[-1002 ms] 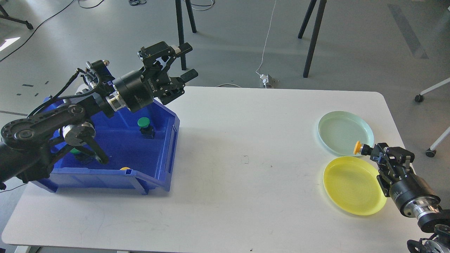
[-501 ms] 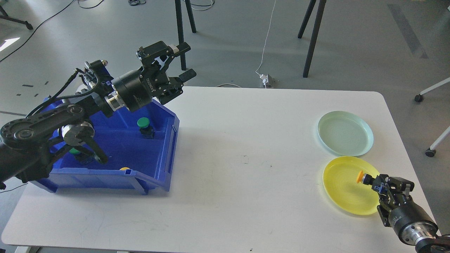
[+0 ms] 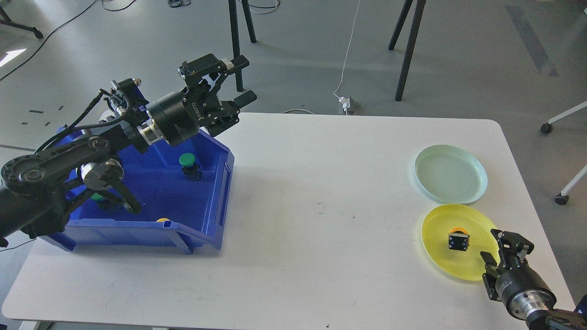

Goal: Pass button and place on color plate
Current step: 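Carry the button with the right gripper and place it on the yellow plate, then lower the left gripper into the bin and grasp a green-topped button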

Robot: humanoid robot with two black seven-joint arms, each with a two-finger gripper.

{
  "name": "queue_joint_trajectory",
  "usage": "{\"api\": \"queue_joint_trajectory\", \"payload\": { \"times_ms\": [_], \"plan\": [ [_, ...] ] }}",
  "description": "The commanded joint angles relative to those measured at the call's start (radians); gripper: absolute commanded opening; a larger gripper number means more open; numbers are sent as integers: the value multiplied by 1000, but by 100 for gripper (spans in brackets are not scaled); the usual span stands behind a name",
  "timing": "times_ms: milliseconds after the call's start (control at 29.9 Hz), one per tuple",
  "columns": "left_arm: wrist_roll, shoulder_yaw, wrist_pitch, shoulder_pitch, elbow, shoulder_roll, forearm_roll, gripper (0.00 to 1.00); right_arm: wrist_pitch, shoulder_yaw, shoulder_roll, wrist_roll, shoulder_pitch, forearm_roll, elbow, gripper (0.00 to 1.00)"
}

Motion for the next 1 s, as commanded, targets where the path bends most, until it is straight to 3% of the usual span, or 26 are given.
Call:
{"api": "queue_joint_trajectory", "payload": {
  "times_ms": [0,267,468,668,835,969],
  "plan": [
    [0,0,0,0,0,0,0,81,2,2,2,0,5,1,3,89],
    [0,0,0,0,0,0,-1,81,149,110,-12,0,5,23,7,90],
    [0,3,0,0,-5,29,11,82,387,293,-12,0,17,26,-3,92],
    [0,9,0,-3,-11,273,122,92,632,361,-7,-30,164,26,-77,94],
    [0,-3,0,-20,-14,460,484,92,725,360,0,-42,271,26,-143,94],
    [0,5,0,-41,-14,525,756,95,737,348,17,-42,311,24,-183,95]
  ]
}}
